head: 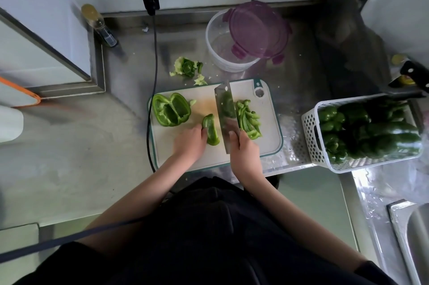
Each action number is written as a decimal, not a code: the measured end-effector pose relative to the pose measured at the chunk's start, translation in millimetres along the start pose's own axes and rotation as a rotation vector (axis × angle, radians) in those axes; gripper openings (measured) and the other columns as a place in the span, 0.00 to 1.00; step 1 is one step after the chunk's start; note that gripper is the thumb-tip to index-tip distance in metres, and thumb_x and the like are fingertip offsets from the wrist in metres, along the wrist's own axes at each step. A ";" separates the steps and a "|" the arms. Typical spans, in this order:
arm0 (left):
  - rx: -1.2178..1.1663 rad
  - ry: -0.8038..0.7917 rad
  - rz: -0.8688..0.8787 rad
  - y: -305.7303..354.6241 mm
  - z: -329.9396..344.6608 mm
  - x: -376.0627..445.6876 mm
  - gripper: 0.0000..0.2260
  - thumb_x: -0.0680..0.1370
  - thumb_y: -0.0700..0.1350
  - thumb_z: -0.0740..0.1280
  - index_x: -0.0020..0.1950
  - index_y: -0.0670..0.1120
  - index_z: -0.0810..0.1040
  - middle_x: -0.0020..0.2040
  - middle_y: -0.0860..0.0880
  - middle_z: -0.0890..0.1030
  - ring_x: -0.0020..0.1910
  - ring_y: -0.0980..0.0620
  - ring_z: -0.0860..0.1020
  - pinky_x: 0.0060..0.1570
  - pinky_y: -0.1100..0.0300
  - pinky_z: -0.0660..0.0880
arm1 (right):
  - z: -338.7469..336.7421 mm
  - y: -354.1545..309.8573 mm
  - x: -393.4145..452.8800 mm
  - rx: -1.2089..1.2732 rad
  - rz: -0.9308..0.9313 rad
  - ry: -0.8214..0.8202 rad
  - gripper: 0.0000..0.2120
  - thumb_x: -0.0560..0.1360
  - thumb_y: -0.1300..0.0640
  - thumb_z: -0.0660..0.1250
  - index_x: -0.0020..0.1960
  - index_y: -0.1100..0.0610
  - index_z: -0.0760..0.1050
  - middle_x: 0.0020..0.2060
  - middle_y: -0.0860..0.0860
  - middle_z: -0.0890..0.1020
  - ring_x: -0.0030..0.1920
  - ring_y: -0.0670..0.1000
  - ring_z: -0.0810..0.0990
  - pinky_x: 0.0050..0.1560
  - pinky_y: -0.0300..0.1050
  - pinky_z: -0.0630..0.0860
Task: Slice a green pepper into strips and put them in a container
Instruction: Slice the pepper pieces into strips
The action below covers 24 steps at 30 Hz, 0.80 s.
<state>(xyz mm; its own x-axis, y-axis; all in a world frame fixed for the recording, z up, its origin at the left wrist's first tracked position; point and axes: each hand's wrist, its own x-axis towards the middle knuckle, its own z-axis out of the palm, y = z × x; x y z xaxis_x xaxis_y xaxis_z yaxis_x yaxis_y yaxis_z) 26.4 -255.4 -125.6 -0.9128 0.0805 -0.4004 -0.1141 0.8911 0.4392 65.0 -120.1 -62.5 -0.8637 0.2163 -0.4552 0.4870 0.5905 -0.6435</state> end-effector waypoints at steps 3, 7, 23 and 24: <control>0.038 0.004 0.009 2.4 0.9 0.1 0.17 0.83 0.49 0.51 0.51 0.42 0.76 0.46 0.41 0.80 0.44 0.39 0.78 0.35 0.56 0.65 | 4.0 -2.7 2.5 -0.012 0.006 0.001 0.16 0.82 0.48 0.52 0.53 0.59 0.72 0.40 0.56 0.80 0.41 0.58 0.78 0.41 0.53 0.76; 0.083 0.031 0.009 3.7 2.1 -0.2 0.16 0.83 0.48 0.52 0.51 0.42 0.76 0.45 0.41 0.80 0.43 0.40 0.78 0.34 0.57 0.66 | 9.2 -3.9 3.0 -0.048 -0.002 -0.025 0.15 0.82 0.49 0.52 0.50 0.59 0.71 0.39 0.57 0.79 0.41 0.58 0.78 0.39 0.51 0.73; -0.016 -0.031 -0.055 4.9 -2.0 0.7 0.14 0.81 0.48 0.54 0.45 0.43 0.75 0.37 0.46 0.75 0.37 0.43 0.77 0.33 0.58 0.65 | 14.4 -2.8 8.9 -0.118 0.005 -0.040 0.15 0.82 0.49 0.51 0.50 0.59 0.70 0.39 0.56 0.79 0.38 0.57 0.77 0.38 0.49 0.74; -0.022 -0.038 -0.058 5.4 -2.5 0.9 0.14 0.81 0.49 0.54 0.45 0.43 0.75 0.37 0.46 0.75 0.38 0.43 0.77 0.33 0.58 0.65 | 14.7 -1.9 8.8 -0.120 0.012 -0.045 0.15 0.82 0.49 0.51 0.50 0.59 0.70 0.39 0.57 0.79 0.39 0.58 0.77 0.39 0.50 0.74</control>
<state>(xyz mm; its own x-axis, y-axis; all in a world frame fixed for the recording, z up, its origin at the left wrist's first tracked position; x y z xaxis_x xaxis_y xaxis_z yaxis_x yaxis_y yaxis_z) 24.0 -251.6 -121.5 -0.8891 0.0465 -0.4553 -0.1748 0.8849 0.4316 58.4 -130.7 -74.3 -0.8499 0.1907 -0.4912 0.4762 0.6772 -0.5609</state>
